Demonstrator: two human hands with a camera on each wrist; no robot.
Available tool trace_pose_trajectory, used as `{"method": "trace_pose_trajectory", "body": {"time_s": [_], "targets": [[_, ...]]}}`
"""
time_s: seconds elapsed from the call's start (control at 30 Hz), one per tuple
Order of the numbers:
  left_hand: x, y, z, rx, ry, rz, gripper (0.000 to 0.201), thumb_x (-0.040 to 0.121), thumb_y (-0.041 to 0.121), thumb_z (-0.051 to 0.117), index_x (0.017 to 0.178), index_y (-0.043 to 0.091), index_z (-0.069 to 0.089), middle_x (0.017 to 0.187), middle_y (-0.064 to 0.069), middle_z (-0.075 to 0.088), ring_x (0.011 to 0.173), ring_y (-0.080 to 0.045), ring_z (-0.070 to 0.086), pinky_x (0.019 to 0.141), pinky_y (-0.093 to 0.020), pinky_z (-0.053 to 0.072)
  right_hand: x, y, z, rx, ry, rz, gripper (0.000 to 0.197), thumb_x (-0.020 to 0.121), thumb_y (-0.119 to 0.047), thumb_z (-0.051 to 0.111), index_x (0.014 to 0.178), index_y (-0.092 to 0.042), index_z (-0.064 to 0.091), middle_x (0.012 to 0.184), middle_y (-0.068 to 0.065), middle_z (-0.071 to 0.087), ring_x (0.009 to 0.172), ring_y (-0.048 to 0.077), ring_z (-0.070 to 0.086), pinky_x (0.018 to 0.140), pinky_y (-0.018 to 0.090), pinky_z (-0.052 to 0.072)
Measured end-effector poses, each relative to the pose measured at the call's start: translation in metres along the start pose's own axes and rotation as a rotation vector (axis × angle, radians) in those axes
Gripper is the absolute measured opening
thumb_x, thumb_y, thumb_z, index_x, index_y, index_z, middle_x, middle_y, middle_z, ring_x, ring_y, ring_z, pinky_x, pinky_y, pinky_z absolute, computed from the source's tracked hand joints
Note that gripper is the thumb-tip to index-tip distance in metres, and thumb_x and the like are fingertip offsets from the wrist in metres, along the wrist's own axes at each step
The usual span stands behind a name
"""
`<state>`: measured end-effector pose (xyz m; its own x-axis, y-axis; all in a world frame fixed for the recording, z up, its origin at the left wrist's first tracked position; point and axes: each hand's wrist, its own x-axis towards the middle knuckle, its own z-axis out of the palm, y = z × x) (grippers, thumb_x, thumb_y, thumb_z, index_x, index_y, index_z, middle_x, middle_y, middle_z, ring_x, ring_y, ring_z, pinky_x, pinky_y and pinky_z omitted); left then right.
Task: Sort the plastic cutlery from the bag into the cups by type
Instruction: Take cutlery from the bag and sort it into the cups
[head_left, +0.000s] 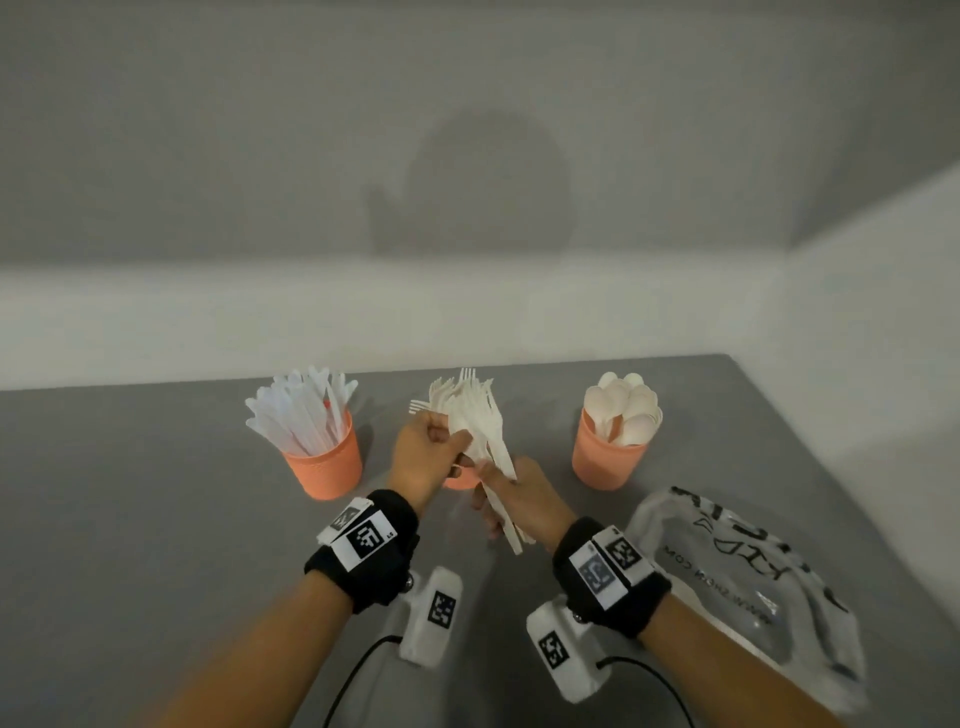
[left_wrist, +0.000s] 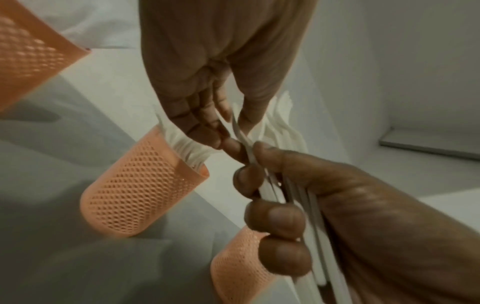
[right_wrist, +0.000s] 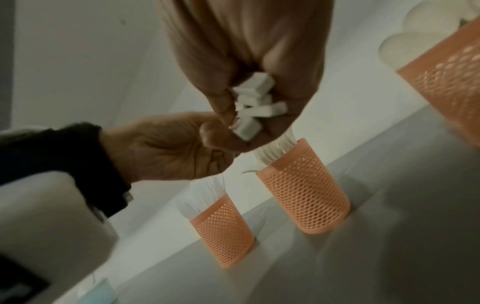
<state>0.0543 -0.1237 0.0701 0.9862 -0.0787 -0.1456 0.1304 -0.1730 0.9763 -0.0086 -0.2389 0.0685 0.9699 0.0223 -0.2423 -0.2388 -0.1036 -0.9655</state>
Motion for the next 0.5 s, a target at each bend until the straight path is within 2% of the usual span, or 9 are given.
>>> {"method": "trace_pose_trajectory", "body": {"time_s": [0.07,0.13,0.2,0.27,0.33,0.4,0.5], "targets": [[-0.003,0.003,0.012,0.075,0.048,0.087,0.018,0.085,0.001,0.056,0.099,0.009,0.047,0.086,-0.007,0.055,0.067,-0.022,0.062,0.056,-0.026,0.051,-0.003,0.004,-0.005,-0.064,0.059,-0.02,0.017,0.099,-0.022,0.04,0.092,-0.014,0.054,0.062,0.001,0.056,0.037,0.007,0.044,0.037,0.02,0.039],[-0.008,0.008,0.023,0.058,0.113,0.19,0.014,0.09,0.005,0.048,0.103,0.012,0.049,0.091,-0.003,0.056,0.082,-0.025,0.059,0.072,-0.036,0.052,-0.005,0.007,-0.013,-0.111,0.144,-0.036,0.02,0.098,-0.019,0.04,0.083,-0.021,0.053,0.06,-0.002,0.052,0.036,0.003,0.041,0.038,0.019,0.036],[-0.013,0.014,0.031,0.021,0.134,0.25,0.01,0.093,0.011,0.045,0.097,0.015,0.052,0.091,-0.003,0.058,0.082,-0.022,0.058,0.077,-0.038,0.049,-0.006,0.011,-0.022,-0.222,0.212,-0.073,0.02,0.097,-0.017,0.04,0.085,-0.016,0.055,0.061,-0.006,0.049,0.045,0.003,0.043,0.048,0.022,0.038],[-0.019,0.018,0.04,-0.004,0.067,0.242,0.006,0.092,0.022,0.051,0.086,0.019,0.053,0.081,-0.001,0.059,0.074,-0.019,0.057,0.069,-0.034,0.049,-0.007,0.013,-0.028,-0.35,0.276,-0.1,0.018,0.096,-0.018,0.041,0.098,-0.008,0.056,0.069,-0.007,0.051,0.061,0.011,0.05,0.063,0.033,0.045],[-0.024,0.02,0.053,-0.017,-0.049,0.181,0.021,0.085,0.034,0.062,0.081,0.017,0.051,0.074,-0.005,0.06,0.063,-0.018,0.057,0.054,-0.026,0.045,-0.01,0.015,-0.031,-0.446,0.351,-0.102,0.019,0.094,-0.02,0.044,0.107,-0.008,0.052,0.082,0.001,0.061,0.078,0.023,0.06,0.075,0.04,0.05],[-0.028,0.019,0.066,0.046,-0.086,0.143,0.03,0.08,0.039,0.068,0.082,0.015,0.05,0.072,-0.007,0.061,0.057,-0.016,0.057,0.046,-0.022,0.043,-0.015,0.015,-0.034,-0.508,0.416,-0.107,0.021,0.093,-0.02,0.048,0.112,-0.011,0.049,0.087,0.005,0.064,0.087,0.027,0.063,0.072,0.035,0.047],[-0.03,0.017,0.08,0.084,-0.096,0.119,0.026,0.082,0.032,0.068,0.078,0.013,0.051,0.065,-0.002,0.057,0.055,-0.013,0.055,0.044,-0.02,0.044,-0.022,0.013,-0.039,-0.576,0.451,-0.098,0.025,0.093,-0.019,0.049,0.117,-0.012,0.045,0.075,-0.005,0.056,0.089,0.027,0.063,0.068,0.029,0.041]]}}
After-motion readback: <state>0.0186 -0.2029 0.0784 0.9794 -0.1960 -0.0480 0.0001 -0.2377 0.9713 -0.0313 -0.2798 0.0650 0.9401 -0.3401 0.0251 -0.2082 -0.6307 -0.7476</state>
